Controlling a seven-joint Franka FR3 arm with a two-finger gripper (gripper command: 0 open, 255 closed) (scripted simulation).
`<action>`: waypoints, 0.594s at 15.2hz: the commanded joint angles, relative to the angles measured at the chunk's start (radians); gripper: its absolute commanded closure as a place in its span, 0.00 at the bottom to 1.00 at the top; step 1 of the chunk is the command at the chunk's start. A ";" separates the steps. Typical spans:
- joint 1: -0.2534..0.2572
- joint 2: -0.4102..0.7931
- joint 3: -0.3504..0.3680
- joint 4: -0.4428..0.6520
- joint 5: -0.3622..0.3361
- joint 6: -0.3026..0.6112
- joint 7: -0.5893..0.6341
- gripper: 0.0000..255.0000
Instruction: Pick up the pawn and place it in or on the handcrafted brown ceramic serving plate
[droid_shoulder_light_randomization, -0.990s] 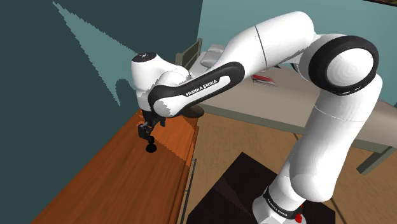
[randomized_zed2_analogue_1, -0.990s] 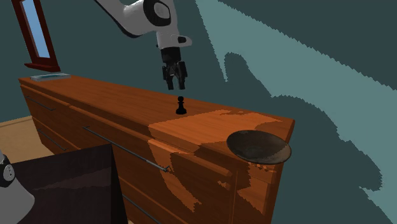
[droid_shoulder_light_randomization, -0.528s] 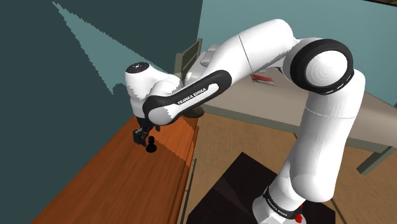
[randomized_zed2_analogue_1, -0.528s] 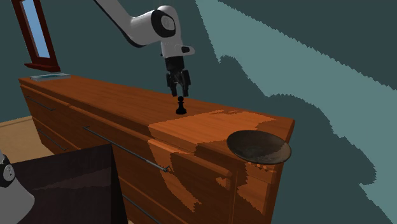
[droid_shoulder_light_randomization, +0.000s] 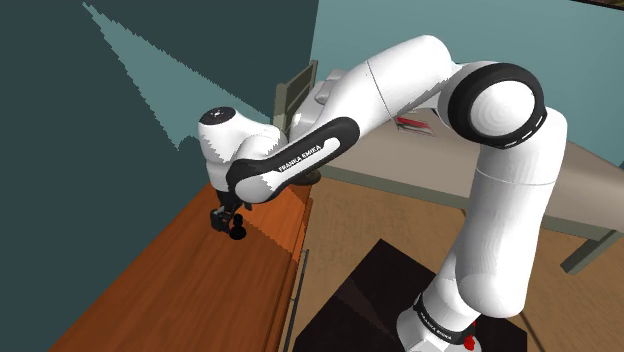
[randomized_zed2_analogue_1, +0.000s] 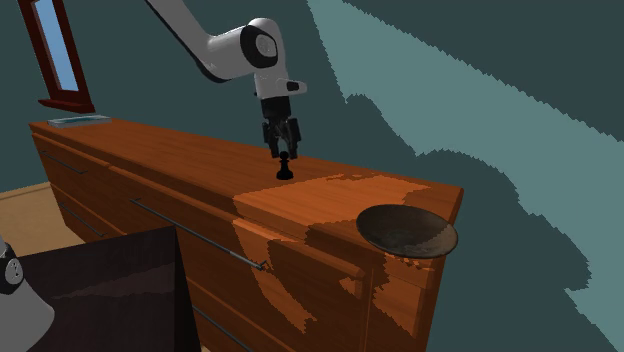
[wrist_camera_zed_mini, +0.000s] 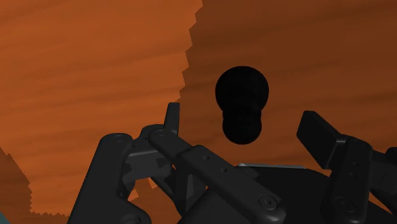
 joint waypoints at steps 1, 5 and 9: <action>0.000 0.000 0.000 0.000 0.000 0.000 0.000 0.00; 0.000 0.000 0.000 0.000 0.000 0.000 0.000 1.00; 0.001 0.001 0.000 0.002 0.000 -0.001 0.001 1.00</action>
